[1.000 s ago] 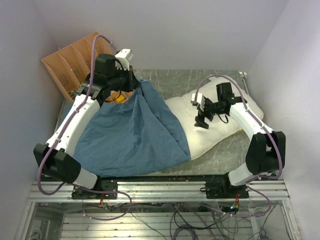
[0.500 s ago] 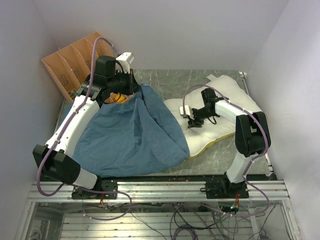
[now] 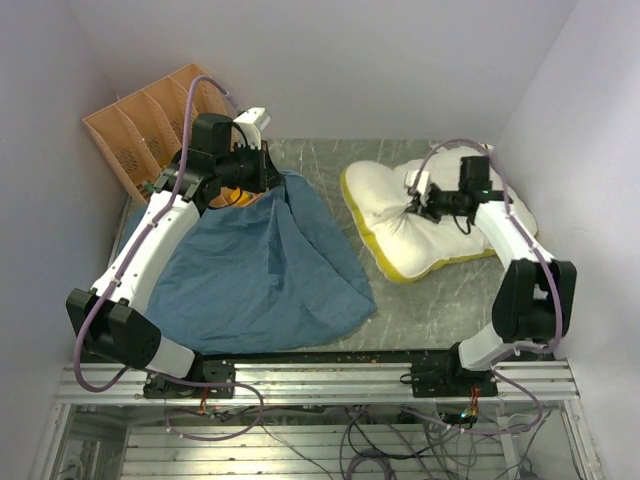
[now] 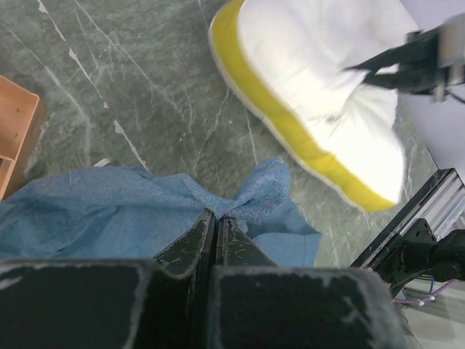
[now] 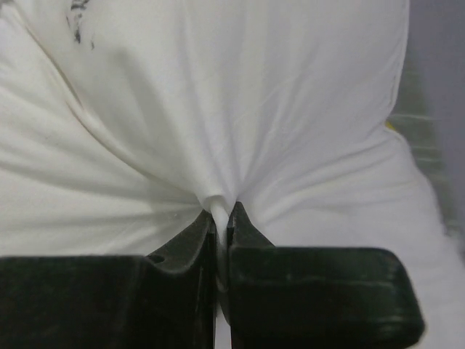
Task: Put the pillow into the pillowcase
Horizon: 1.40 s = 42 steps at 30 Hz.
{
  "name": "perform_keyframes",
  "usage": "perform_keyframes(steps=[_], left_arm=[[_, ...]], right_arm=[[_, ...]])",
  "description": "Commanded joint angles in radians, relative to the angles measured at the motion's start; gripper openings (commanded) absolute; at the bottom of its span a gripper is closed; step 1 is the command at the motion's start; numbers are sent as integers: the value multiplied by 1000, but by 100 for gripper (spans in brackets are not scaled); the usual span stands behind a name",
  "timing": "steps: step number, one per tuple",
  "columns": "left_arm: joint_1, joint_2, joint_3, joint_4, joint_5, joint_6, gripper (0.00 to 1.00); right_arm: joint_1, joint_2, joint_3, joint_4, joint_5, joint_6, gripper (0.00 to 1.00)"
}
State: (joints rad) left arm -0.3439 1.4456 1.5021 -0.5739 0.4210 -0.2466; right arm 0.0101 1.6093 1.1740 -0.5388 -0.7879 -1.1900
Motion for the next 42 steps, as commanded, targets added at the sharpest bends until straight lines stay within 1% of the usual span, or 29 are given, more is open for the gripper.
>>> perform_keyframes(steps=[1,3,5,7,9,11,12,14,18,21,25,27,32,37,42], left_arm=[[5,7,0,6,43,-7,7],[5,20,3,15,49,-14,7],[5,39,11,26,65,-24,7],[5,75,27,41,83,-43,7],[-1,122,49,60,113,-67,7],[-21,181,86,69,113,-83,7],[-38,214,109,66,100,-87,7],[-74,289,170,47,72,-93,7],[-121,458,334,-47,-31,-110,7],[-132,571,459,-110,-63,-105,7],[-149,656,521,-129,-34,-94,7],[-157,686,547,-144,-25,-91,7],[-167,734,589,-180,-20,-79,7],[-173,761,631,-231,-7,-57,7],[-178,783,668,-289,-3,-24,7]], right_arm=[[-71,-142,52,156,-127,163,0],[-91,-184,48,174,-148,190,0],[-102,-220,46,144,-197,165,0],[-102,-254,34,52,-263,83,0],[-98,-293,6,-1,-326,23,0],[-98,-322,-35,-41,-352,-44,0],[-98,-329,-53,-48,-355,-63,0],[-98,-334,-76,-110,-346,-168,0],[-98,-339,-106,-245,-307,-369,0],[-96,-360,-159,-239,-258,-433,0],[-74,-341,-198,-249,-215,-504,0],[-53,-327,-214,-230,-195,-511,0],[43,-305,-276,-67,-80,-434,0],[142,-248,-290,85,28,-345,0],[198,-192,-271,180,94,-315,0]])
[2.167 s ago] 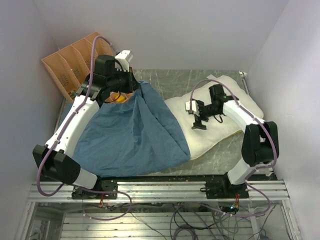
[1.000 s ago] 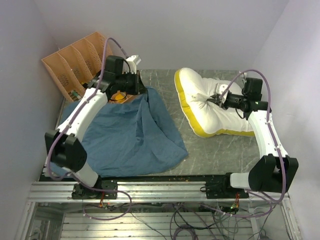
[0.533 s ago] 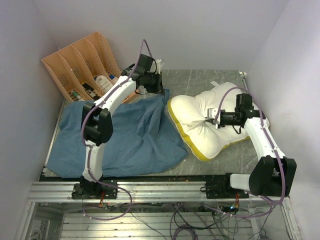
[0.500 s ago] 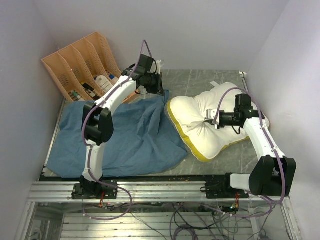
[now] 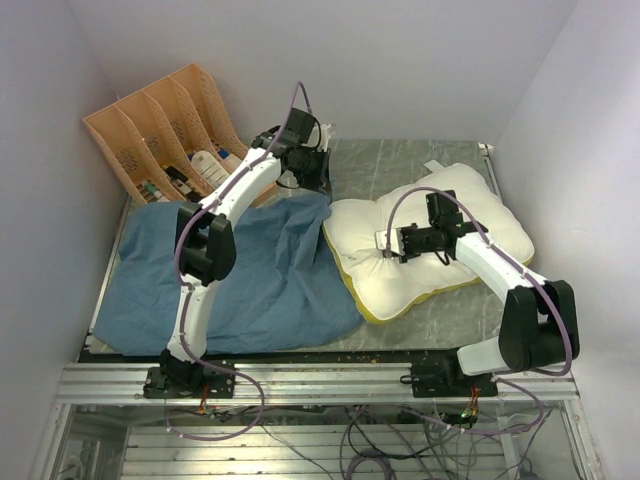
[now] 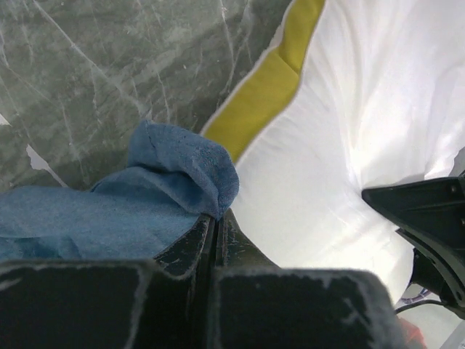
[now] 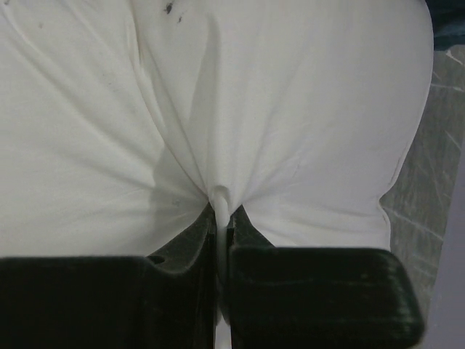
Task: Put the pillow into the pillowcase
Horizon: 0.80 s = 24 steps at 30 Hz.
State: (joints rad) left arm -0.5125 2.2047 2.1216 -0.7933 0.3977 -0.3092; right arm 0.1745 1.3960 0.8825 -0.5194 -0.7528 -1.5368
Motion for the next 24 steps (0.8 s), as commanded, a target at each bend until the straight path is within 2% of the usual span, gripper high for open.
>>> perform_keyframes(steps=[1,5,10,14,18,24], left_arm=[[-9,32,57,-80,21,42,7],[-9,79,139,-129,14,54,7],[-6,162,285,-227,-89,71,7],[-4,200,301,-220,-40,63,7],[-21,208,314,-220,9,71,7],[-24,191,319,-208,31,59,7]], right_arm=[[46,25,22,177,72,33,0],[143,14,28,155,131,-1,0],[238,-84,-40,145,164,-37,0],[246,-76,-39,177,198,-17,0],[243,2,-6,296,320,9,0],[217,167,135,270,382,-7,0]])
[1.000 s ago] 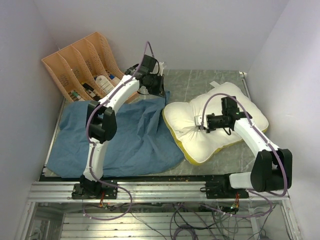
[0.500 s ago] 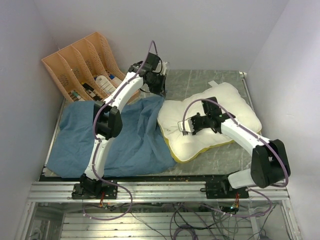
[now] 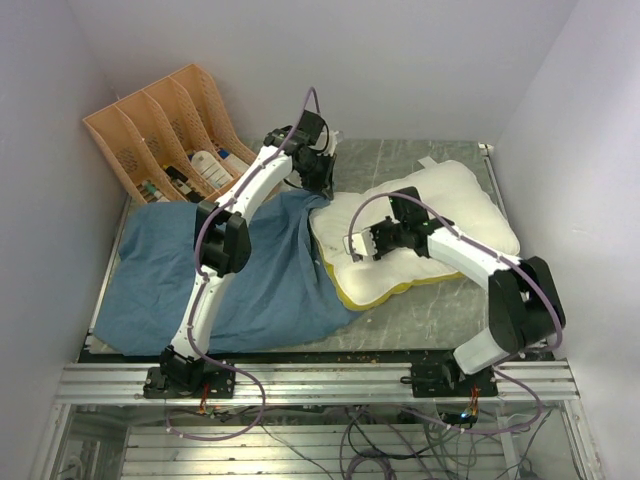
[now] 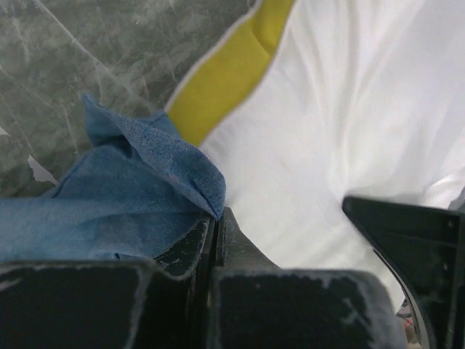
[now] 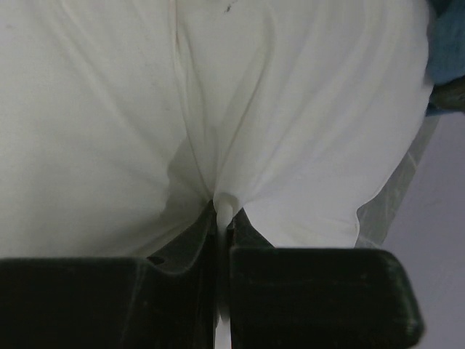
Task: Put the pillow into the pillowcase
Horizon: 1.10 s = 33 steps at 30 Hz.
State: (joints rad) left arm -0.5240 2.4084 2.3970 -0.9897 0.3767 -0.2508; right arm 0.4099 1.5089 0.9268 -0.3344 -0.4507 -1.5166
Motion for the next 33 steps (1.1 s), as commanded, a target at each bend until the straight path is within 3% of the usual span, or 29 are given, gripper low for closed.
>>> perform_keyframes(steps=[1,12,16,19,22,27,28,33], left_arm=[[-12,-14,44,-7,53,-3,7],[-17,29,32,94,50,-85,22],[-22,36,24,113,48,-104,34],[-20,-6,22,125,-18,-108,51],[-16,-122,-7,175,-162,-105,69],[10,-437,-283,412,-321,-105,96],[16,-501,-348,467,-336,-114,100],[45,-798,-651,632,-295,-177,100]], right_arm=[[-19,62,102,69,67,-46,0],[-1,41,41,87,-110,0,2],[-1,62,29,123,-112,54,6],[-13,50,19,137,-140,110,18],[-59,6,13,122,-227,179,38],[-177,-92,4,12,-382,193,63],[-193,-108,7,-21,-403,185,66],[-251,-193,9,-161,-510,145,75]])
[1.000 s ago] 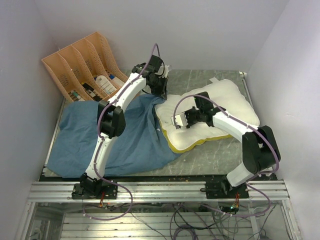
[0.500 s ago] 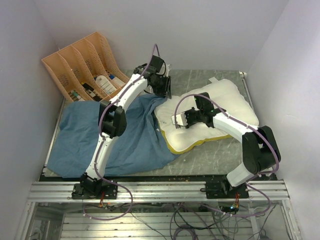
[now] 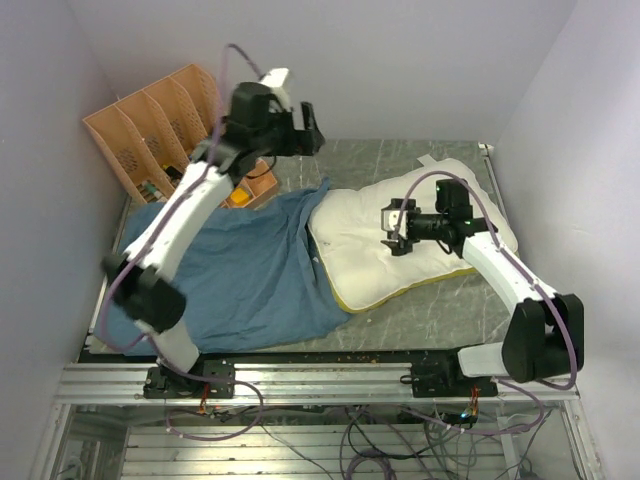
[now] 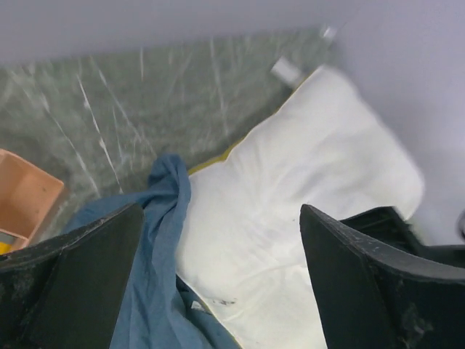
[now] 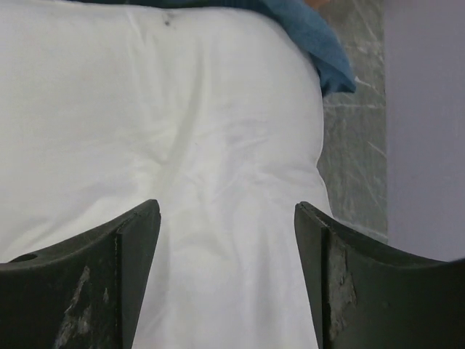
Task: Put the pillow into the pillowcase
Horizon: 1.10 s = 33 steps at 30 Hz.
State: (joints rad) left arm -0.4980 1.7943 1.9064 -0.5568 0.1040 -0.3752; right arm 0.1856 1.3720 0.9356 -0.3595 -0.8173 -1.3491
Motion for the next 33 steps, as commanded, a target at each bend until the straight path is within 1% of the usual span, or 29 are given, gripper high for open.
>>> perform_keyframes(steps=[1,4,7,8,9,11,13,15,17,19,21,24,27,29,30,31,32,33], left_arm=[[20,-235,-226,215,-17,-71,99],[19,-409,-451,271,-10,-144,96],[12,-582,-688,329,-3,-261,89],[4,-631,-760,343,-2,-298,85],[-11,-681,-827,348,-12,-342,84],[-64,-760,-963,378,-71,-418,81],[-126,-808,-1067,392,-140,-495,80],[-193,-824,-1143,388,-231,-557,81],[-251,-815,-1208,405,-305,-626,82],[-299,-782,-1278,463,-333,-686,83],[-349,-728,-1298,503,-349,-731,84],[-414,-603,-1268,523,-382,-776,85],[-473,-471,-1190,472,-419,-782,85],[-495,-391,-1150,442,-438,-780,84],[-500,-358,-1142,436,-440,-780,80],[-502,-331,-1139,438,-439,-780,74],[-502,-310,-1142,444,-440,-783,66],[-503,-292,-1154,451,-439,-788,54]], right_arm=[[-35,-70,3,-163,-167,-34,77],[-38,-92,24,-282,-230,-104,83],[-36,-85,47,-432,-302,-180,88],[-31,-73,51,-493,-323,-233,90],[-20,-57,55,-564,-327,-312,92],[20,-26,60,-667,-289,-424,94],[63,-12,60,-676,-250,-422,94],[100,-26,43,-603,-209,-360,94],[136,-60,-5,-453,-145,-217,96],[172,-93,-45,-322,-75,-109,97],[196,-104,-56,-290,-56,-78,98],[215,-96,-86,-254,-54,-43,97],[235,-97,-126,-217,4,-35,97],[237,-111,-147,-195,19,-29,97],[237,-117,-156,-185,22,-29,97],[238,-120,-161,-179,26,-28,97],[238,-120,-165,-177,30,-29,97],[238,-117,-165,-179,33,-33,97]])
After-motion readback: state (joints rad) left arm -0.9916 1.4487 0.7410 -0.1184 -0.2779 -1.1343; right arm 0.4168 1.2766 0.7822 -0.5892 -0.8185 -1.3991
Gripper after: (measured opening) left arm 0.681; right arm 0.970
